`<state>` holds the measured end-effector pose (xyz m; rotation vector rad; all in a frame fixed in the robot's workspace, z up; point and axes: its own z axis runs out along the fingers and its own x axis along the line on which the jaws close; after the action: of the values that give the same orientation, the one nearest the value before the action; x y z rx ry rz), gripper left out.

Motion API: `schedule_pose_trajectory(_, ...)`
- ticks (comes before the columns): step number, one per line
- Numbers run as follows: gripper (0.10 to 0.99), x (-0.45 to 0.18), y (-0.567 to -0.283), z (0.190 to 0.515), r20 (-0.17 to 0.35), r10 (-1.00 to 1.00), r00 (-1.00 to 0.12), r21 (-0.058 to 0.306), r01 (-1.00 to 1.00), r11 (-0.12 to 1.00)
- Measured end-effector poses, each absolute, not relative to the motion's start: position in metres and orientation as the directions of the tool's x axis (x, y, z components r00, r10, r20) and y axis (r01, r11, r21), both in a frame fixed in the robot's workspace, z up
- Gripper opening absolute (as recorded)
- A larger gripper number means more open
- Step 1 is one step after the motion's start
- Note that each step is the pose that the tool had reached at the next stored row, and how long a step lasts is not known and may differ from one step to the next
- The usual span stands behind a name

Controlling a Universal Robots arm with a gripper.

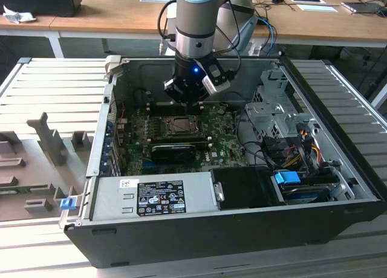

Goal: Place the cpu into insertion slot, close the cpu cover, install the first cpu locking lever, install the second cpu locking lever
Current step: 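Install the second cpu locking lever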

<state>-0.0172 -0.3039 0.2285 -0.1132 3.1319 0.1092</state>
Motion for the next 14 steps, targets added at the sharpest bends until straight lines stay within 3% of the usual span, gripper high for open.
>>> schedule_pose_trajectory(14,0.106,-0.0171,-0.3079,0.2280,-0.008,-0.072,-0.997,0.063,-0.072,0.995)
